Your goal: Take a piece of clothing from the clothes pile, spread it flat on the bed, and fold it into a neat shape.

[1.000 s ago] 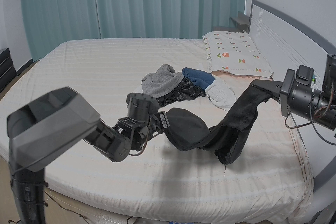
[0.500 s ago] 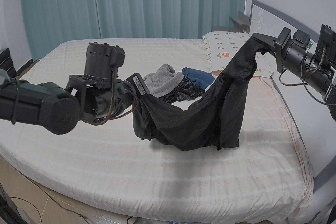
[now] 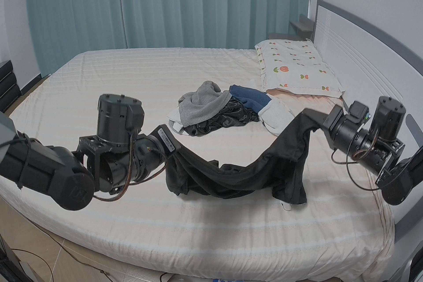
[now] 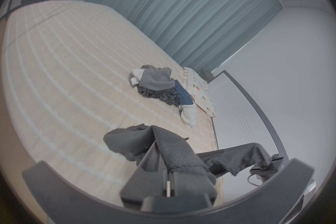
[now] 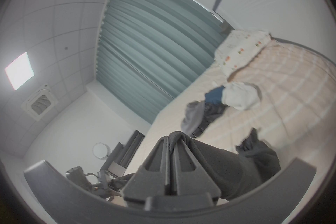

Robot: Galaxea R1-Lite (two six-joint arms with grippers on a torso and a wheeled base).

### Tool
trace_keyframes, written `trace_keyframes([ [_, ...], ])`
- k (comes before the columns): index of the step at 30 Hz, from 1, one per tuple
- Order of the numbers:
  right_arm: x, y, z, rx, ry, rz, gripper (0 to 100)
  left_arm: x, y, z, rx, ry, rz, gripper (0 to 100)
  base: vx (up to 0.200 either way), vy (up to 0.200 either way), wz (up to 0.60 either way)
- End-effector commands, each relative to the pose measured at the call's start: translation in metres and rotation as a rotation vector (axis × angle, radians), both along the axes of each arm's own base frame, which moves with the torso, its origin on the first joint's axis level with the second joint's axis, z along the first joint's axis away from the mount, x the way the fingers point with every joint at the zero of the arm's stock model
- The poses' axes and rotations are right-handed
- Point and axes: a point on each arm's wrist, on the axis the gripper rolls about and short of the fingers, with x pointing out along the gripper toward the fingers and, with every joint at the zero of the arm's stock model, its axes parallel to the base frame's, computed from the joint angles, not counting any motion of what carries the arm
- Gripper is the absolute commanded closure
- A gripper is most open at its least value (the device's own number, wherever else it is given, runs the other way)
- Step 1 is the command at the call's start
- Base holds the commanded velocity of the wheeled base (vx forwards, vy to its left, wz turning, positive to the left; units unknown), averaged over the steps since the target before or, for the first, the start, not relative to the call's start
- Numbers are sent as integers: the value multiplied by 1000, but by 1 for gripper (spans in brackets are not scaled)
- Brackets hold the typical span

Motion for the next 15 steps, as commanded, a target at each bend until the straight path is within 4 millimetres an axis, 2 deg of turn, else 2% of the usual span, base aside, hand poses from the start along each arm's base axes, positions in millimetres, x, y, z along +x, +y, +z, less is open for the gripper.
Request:
trace_keyframes([
  [1,6,5,-48,-37,156,-22,100,-9,4,-29,8,74,-1,100,0,0,0],
  [5,11,7,-59,-22,193,-32,100,-11,2,-42,-6,124,1,100,0,0,0],
  [11,8,7,-58,-23,196,-40,100,-11,4,-42,-81,168,-26,100,0,0,0],
  [15,4,13,-60,-28,203,-19,100,-9,4,-46,-81,181,-32,100,-200,0,0],
])
